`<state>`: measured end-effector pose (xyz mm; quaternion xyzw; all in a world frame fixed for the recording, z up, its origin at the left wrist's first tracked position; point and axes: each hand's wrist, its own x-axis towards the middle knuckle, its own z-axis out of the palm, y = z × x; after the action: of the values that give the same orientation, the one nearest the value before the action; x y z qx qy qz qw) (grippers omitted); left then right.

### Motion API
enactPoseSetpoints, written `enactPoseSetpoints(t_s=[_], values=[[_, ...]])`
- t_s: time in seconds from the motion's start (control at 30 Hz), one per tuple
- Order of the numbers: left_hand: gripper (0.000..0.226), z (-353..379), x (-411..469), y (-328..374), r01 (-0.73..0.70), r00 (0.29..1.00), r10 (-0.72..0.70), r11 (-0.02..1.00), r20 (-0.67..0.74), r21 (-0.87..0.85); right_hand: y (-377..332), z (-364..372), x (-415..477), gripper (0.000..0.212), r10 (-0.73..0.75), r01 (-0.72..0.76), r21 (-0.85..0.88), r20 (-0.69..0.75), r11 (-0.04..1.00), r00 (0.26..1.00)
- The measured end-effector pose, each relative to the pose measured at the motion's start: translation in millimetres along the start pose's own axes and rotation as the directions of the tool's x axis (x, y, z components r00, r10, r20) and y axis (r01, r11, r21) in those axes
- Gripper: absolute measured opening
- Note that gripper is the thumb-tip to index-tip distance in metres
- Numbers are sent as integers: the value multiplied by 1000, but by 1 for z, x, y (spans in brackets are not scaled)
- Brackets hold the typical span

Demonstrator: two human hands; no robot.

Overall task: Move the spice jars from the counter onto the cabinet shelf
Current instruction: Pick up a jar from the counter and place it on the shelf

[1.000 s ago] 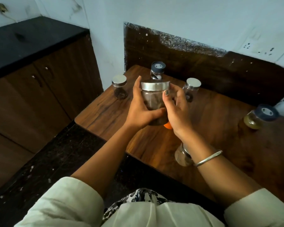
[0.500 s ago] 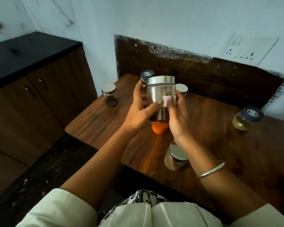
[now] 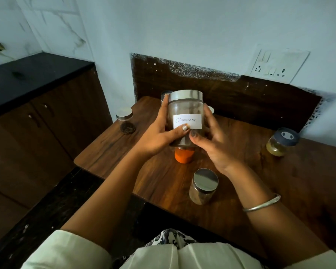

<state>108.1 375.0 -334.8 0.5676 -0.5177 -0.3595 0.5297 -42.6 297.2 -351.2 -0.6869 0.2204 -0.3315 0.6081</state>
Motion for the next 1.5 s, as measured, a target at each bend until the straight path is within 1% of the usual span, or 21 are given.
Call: enactPoseSetpoints(t_s=[0.1, 0.2, 0.27, 0.37, 0.5, 0.6, 0.7, 0.8, 0.87, 0.97, 1.07, 1.13, 1.23, 1.37, 1.5], values=[[116, -8, -2, 4, 9, 994, -26, 988, 106, 156, -3, -7, -2, 103, 25, -24, 34, -33, 999, 999], [123, -6, -4, 4, -47, 994, 27, 980, 106, 192, -12, -13, -5, 100, 16, -15, -82, 11, 996, 1000], [126, -4, -4, 5, -68, 994, 49, 976, 97, 208, -16, -19, -6, 104, 27, -18, -160, 59, 987, 998], [126, -5, -4, 3, -98, 993, 78, 965, 89, 245, -25, -25, -7, 110, 69, -36, -273, 111, 961, 991], [122, -11, -3, 0, -134, 990, 114, 945, 84, 300, -37, -22, -7, 115, 118, -69, -399, 100, 914, 988], [121, -17, -3, -3, -163, 986, 142, 943, 92, 291, -44, -16, -5, 112, 126, -73, -442, 92, 894, 988], [119, -25, -4, -4, -207, 978, 188, 923, 88, 324, -46, -9, -1, 109, 126, -61, -502, 97, 863, 987], [105, -37, -6, 0, -267, 963, 258, 887, 75, 376, -49, 2, 5, 104, 114, -53, -563, 74, 825, 991], [94, -47, -7, 2, -291, 952, 305, 862, 34, 414, -52, 11, 10, 100, 88, -48, -571, 44, 820, 995], [90, -63, -4, 5, -327, 928, 372, 836, -17, 441, -60, 26, 18, 96, 42, -42, -546, -13, 837, 999], [82, -82, 5, 15, -347, 920, 392, 839, -22, 418, -67, 40, 31, 95, -29, -10, -544, -63, 839, 998], [83, -94, 16, 22, -359, 916, 402, 828, -10, 432, -74, 47, 42, 97, -72, 2, -562, -103, 827, 992], [85, -110, 41, 31, -402, 883, 470, 760, -4, 511, -85, 51, 63, 100, -164, 33, -593, -169, 805, 972], [86, -119, 80, 54, -407, 867, 498, 731, -19, 548, -101, 42, 98, 104, -268, 58, -615, -255, 786, 929], [83, -119, 128, 84, -453, 821, 569, 693, -40, 560, -125, 18, 140, 106, -391, 133, -649, -271, 749, 879]])
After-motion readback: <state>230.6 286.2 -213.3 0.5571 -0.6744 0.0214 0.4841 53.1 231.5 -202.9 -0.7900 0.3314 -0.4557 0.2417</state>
